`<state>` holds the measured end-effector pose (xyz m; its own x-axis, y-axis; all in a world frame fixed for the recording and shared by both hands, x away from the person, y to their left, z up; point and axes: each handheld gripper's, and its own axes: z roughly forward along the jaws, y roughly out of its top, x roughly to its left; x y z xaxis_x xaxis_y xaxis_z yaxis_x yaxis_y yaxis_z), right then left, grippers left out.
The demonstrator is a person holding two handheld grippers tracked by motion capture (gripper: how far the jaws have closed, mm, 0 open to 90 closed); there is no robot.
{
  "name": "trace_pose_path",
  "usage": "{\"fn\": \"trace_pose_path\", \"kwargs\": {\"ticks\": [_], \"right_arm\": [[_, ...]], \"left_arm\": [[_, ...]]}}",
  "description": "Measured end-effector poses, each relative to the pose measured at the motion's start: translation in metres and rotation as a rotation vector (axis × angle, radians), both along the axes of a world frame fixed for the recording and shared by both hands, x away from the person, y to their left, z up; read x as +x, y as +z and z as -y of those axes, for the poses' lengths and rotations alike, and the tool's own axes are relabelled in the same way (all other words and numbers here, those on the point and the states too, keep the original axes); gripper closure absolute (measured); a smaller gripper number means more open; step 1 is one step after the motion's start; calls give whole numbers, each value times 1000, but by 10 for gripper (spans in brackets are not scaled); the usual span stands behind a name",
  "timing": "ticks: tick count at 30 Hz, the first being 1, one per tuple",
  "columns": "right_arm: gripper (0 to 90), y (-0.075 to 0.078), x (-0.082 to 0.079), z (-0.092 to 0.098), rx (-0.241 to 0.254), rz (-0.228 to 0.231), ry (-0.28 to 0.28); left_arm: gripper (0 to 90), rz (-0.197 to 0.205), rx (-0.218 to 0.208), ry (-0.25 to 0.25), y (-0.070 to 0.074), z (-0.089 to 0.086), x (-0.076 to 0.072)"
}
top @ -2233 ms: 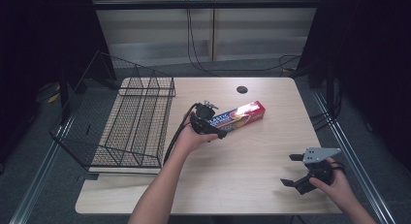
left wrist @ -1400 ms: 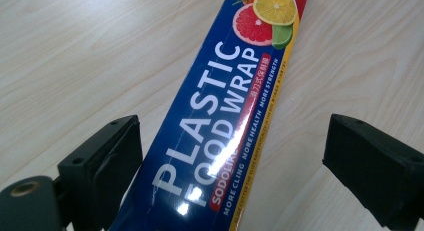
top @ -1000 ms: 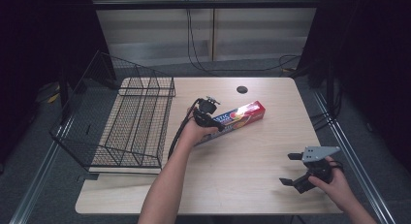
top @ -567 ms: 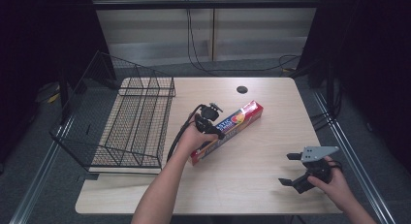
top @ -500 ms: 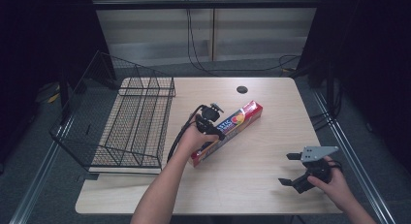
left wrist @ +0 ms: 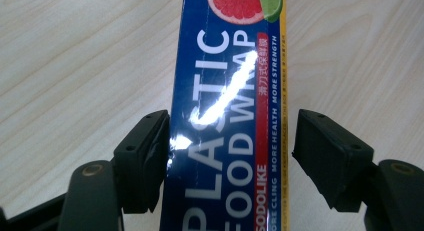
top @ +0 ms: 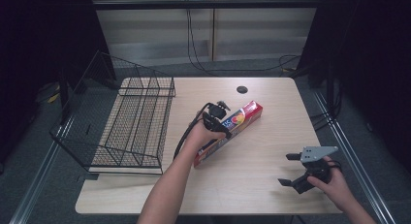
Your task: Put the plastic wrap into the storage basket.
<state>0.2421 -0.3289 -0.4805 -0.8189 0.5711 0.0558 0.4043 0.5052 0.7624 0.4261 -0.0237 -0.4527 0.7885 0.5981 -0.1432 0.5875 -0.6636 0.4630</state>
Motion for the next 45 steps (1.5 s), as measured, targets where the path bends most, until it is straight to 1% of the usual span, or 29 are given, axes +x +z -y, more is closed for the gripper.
{"fn": "trace_pose_path", "kwargs": {"ticks": [1, 4, 6, 7, 8, 10, 11, 12, 16, 17, 19, 20, 21, 22, 24, 25, 26, 27, 28, 29, 32, 33, 34, 36, 37, 38, 39, 41, 45], "right_arm": [[32, 0, 0, 0, 1, 0, 1], [32, 0, 0, 1, 0, 3, -6], [32, 1, 0, 1, 3, 1, -9], [32, 1, 0, 1, 5, 2, -9], [32, 1, 0, 1, 6, 4, -6], [32, 1, 0, 2, 10, 4, 1], [32, 2, 0, 2, 11, 3, -1], [32, 2, 0, 1, 18, 2, -4], [32, 2, 1, 0, 28, 1, -1], [32, 2, 1, 0, 28, 1, -1], [32, 2, 1, 0, 28, 0, 3], [32, 2, 1, 0, 28, 0, 3], [32, 2, 1, 0, 27, 1, 5], [32, 2, 1, 1, 30, 2, 0], [32, 2, 1, 1, 36, 2, -1], [32, 2, 1, 2, 37, 2, -1], [32, 2, 1, 2, 40, 0, -3], [32, 2, 1, 2, 41, 0, -2], [32, 2, 1, 2, 41, 0, -2], [32, 3, 1, 1, 41, 1, 2], [32, 3, 1, 2, 43, 1, 8], [32, 3, 1, 2, 43, 0, 4], [32, 4, 1, 2, 47, 0, 2], [32, 4, 1, 2, 49, 3, 1], [32, 4, 2, 2, 51, 4, 3], [32, 4, 1, 2, 51, 3, 3], [32, 4, 2, 2, 54, 3, 5], [32, 5, 1, 2, 59, 1, 2], [32, 4, 2, 2, 61, 1, 1]], "left_arm": [[312, 5, -3, 10, -1, 2, 0], [330, 10, 13, 7, -1, 4, 2], [387, 18, 19, 15, -2, 4, 1], [387, 15, 48, -17, 0, 2, 2], [398, 12, 41, 0, 0, 3, 0], [410, -1, 55, -13, 2, 3, -2], [414, -16, 52, -5, 2, 2, -4], [414, -24, 65, -15, 3, 1, -5], [391, -17, 85, -20, 4, 4, -8], [378, -17, 85, -20, 4, 4, -8], [355, -30, 55, -6, -1, 7, -4], [358, -30, 55, -6, -1, 7, -4], [358, -31, 66, -14, -3, 9, -2], [386, -22, 71, -5, -5, 12, -2], [391, -31, 83, -20, -4, 12, 0], [405, -21, 85, -23, -4, 13, -1], [415, -22, 101, -35, -3, 14, 0], [421, -35, 111, -29, -2, 14, -1], [429, -35, 111, -29, -2, 14, -1], [435, -66, 116, -16, 0, 16, -2], [439, -69, 111, -11, 2, 16, -4], [439, -69, 125, -26, 5, 16, -4], [441, -56, 126, -24, 8, 16, -5], [441, -76, 125, -7, 13, 15, -5], [442, -72, 114, -8, 19, 12, -5], [442, -84, 102, 8, 23, 11, -5], [442, -88, 100, 21, 26, 9, -4], [442, -71, 109, 16, 34, 7, -4], [441, -84, 94, 42, 47, -2, -4]]}}
